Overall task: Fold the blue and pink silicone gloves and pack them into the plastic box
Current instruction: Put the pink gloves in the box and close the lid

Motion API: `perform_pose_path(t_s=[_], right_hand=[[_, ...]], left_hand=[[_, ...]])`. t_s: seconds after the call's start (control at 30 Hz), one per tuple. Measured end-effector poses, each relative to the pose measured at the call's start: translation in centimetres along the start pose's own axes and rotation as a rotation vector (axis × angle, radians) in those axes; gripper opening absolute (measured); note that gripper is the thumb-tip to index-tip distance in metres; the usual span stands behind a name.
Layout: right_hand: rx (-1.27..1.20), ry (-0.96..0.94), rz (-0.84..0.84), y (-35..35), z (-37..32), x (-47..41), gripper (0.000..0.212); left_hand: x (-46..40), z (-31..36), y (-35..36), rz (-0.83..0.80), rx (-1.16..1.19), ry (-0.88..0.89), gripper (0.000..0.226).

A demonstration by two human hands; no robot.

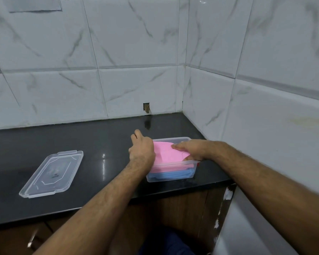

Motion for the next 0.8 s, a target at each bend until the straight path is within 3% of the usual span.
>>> perform_pose_path(t_s=[0.1, 0.17, 0.2, 0.27, 0.37, 0.43, 0.5, 0.63, 0.8], right_hand=[[0.117, -0.032, -0.005, 0.0, -0.5, 0.3, 0.075], [0.19, -0.099, 0.034, -0.3, -1.3, 0.6, 0.074], [0.227, -0.128, 0.066, -0.5, -1.6, 0.9, 0.072], [0.346, -0.181, 0.155, -1.0, -2.3, 1.7, 0.066], [0.489, -0.244, 0.295, -1.3, -3.1, 2.5, 0.04], [0.318, -0.184, 0.314, -1.4, -3.3, 2.5, 0.02], [0.136, -0.078, 0.31, -1.3, -3.1, 2.2, 0.022], [0.02, 0.023, 0.261, -0.8, -3.2, 1.6, 0.027], [0.162, 0.08, 0.262, -0.4, -3.2, 0.9, 0.037]], left_hand=[[0.0, 1.1, -1.3, 0.22, -0.132, 0.327, 0.031], [0.1, 1.6, -0.8, 0.152, -0.235, 0.569, 0.032], [0.1, 1.4, -0.6, 0.053, -0.229, 0.596, 0.037], [-0.1, 0.6, -0.2, -0.124, -0.179, 0.563, 0.05], [0.0, 0.4, 0.0, -0.175, -0.189, 0.564, 0.059], [0.0, 0.6, 0.2, -0.192, -0.192, 0.548, 0.056], [0.0, 0.8, 0.3, -0.215, -0.189, 0.531, 0.053], [0.1, 1.0, 0.1, -0.197, -0.204, 0.541, 0.053], [0.3, 1.3, -0.1, -0.178, -0.322, 0.579, 0.048]])
Point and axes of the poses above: each hand's wrist, its own x-axis away from the middle knuckle, its own y-axis out of the palm, z = x × y, the point moved 6 cm from there along -x, towards the middle knuckle, and after that the axes turned 6 degrees about -x, right-handed, at the moved point
